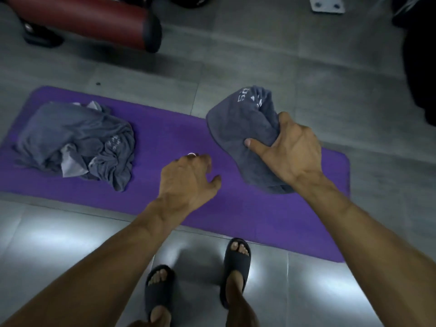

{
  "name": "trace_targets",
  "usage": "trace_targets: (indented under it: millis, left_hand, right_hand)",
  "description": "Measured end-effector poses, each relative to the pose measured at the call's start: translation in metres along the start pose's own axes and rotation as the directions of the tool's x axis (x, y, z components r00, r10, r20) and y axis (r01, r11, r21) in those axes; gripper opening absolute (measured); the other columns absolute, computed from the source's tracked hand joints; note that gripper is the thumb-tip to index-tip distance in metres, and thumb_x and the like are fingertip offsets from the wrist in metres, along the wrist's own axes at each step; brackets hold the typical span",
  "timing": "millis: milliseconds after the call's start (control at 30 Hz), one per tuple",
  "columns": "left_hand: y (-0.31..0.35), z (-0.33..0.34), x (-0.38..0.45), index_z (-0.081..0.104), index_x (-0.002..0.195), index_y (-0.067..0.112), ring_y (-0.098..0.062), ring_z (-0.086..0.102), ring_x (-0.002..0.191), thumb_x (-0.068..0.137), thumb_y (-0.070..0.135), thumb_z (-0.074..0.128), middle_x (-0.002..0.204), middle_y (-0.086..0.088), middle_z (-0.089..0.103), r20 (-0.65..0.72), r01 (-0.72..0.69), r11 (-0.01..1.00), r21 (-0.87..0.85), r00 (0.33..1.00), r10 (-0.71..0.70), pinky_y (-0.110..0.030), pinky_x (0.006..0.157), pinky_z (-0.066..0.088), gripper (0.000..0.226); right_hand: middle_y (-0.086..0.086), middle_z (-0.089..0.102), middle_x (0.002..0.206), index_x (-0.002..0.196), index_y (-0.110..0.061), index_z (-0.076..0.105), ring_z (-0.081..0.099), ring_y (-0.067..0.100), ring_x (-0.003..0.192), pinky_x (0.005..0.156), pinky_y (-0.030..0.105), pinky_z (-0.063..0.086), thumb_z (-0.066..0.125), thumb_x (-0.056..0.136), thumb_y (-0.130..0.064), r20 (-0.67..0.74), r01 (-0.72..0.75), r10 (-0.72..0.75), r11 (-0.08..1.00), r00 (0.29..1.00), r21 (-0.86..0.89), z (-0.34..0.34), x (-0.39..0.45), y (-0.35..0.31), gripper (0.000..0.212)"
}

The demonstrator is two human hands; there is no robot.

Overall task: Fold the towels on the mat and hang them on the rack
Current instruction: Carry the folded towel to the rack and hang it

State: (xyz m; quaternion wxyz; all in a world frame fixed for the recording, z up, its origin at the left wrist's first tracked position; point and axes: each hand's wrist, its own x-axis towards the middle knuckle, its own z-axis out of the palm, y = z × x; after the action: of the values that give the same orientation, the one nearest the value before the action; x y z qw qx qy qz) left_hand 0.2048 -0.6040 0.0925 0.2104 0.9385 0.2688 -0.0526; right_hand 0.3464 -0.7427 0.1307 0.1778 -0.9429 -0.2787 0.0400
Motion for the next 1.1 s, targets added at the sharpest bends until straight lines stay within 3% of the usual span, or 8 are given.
trace_targets:
  millis: [200, 367, 467, 600, 767, 900, 1100]
  left_hand:
    - [0.105, -0.093, -0.026, 0.060, 0.107, 0.028, -0.018, 0.063, 0.098, 0.083, 0.053, 0.059, 0.106, 0.009, 0.066, 0.024, -0.157, 0.986, 0.056, 0.988, 0.156, -0.030, 0.077, 0.048, 0.034]
    - [0.211, -0.129, -0.045, 0.060, 0.106, 0.026, -0.019, 0.061, 0.099, 0.084, 0.050, 0.060, 0.108, 0.006, 0.063, -0.009, -0.224, 0.972, 0.068, 0.974, 0.225, -0.028, 0.077, 0.044, 0.032]
    - [0.280, -0.134, -0.057, 0.059, 0.104, 0.025, -0.018, 0.061, 0.097, 0.083, 0.050, 0.061, 0.105, 0.007, 0.063, -0.019, -0.236, 0.970, 0.064, 0.971, 0.237, -0.029, 0.076, 0.046, 0.032]
    - [0.364, -0.138, -0.065, 0.060, 0.103, 0.026, -0.017, 0.062, 0.097, 0.082, 0.051, 0.062, 0.103, 0.008, 0.064, -0.018, -0.253, 0.964, 0.087, 0.967, 0.255, -0.032, 0.078, 0.051, 0.033]
    - [0.450, -0.138, -0.057, 0.060, 0.103, 0.026, -0.017, 0.063, 0.096, 0.083, 0.053, 0.059, 0.102, 0.008, 0.064, -0.018, -0.276, 0.953, 0.124, 0.960, 0.280, -0.031, 0.080, 0.050, 0.034]
    - [0.511, -0.132, -0.031, 0.060, 0.107, 0.026, -0.017, 0.062, 0.099, 0.084, 0.053, 0.058, 0.105, 0.007, 0.064, -0.022, -0.291, 0.950, 0.109, 0.955, 0.295, -0.031, 0.082, 0.049, 0.035]
    - [0.596, -0.132, 0.031, 0.061, 0.108, 0.024, -0.018, 0.063, 0.097, 0.084, 0.051, 0.060, 0.105, 0.004, 0.065, 0.005, -0.355, 0.931, 0.083, 0.935, 0.356, -0.032, 0.081, 0.050, 0.036]
  right_hand:
    - [-0.003, 0.050, 0.076, 0.088, -0.017, 0.042, 0.061, 0.032, 0.083, 0.061, 0.032, 0.035, 0.068, 0.076, -0.061, -0.156, -0.140, 0.146, 0.989, 0.977, 0.048, -0.149, -0.028, 0.014, 0.052]
    - [-0.002, 0.054, 0.079, 0.088, -0.019, 0.040, 0.062, 0.031, 0.084, 0.063, 0.033, 0.038, 0.066, 0.076, -0.061, -0.226, -0.225, 0.239, 0.971, 0.944, 0.085, -0.251, -0.040, 0.070, 0.051]
    - [0.003, 0.064, 0.087, 0.091, -0.019, 0.041, 0.063, 0.030, 0.084, 0.063, 0.034, 0.040, 0.064, 0.077, -0.062, -0.242, -0.203, 0.213, 0.977, 0.946, 0.067, -0.301, -0.047, 0.119, 0.051]
    - [-0.002, 0.062, 0.082, 0.090, -0.022, 0.041, 0.063, 0.025, 0.077, 0.063, 0.037, 0.050, 0.061, 0.076, -0.065, -0.263, -0.184, 0.192, 0.981, 0.946, 0.056, -0.360, -0.051, 0.184, 0.049]
    - [0.003, 0.065, 0.081, 0.090, -0.022, 0.044, 0.063, 0.026, 0.075, 0.061, 0.035, 0.049, 0.062, 0.074, -0.068, -0.285, -0.196, 0.186, 0.981, 0.940, -0.007, -0.419, -0.033, 0.248, 0.052]
    - [0.010, 0.061, 0.089, 0.102, -0.016, 0.053, 0.061, 0.028, 0.081, 0.063, 0.035, 0.044, 0.063, 0.073, -0.068, -0.308, -0.200, 0.174, 0.978, 0.935, -0.055, -0.453, -0.008, 0.287, 0.060]
    - [0.008, 0.064, 0.082, 0.099, -0.010, 0.051, 0.063, 0.029, 0.078, 0.071, 0.041, 0.049, 0.060, 0.079, -0.065, -0.329, -0.187, 0.135, 0.974, 0.935, -0.131, -0.502, 0.042, 0.349, 0.059]
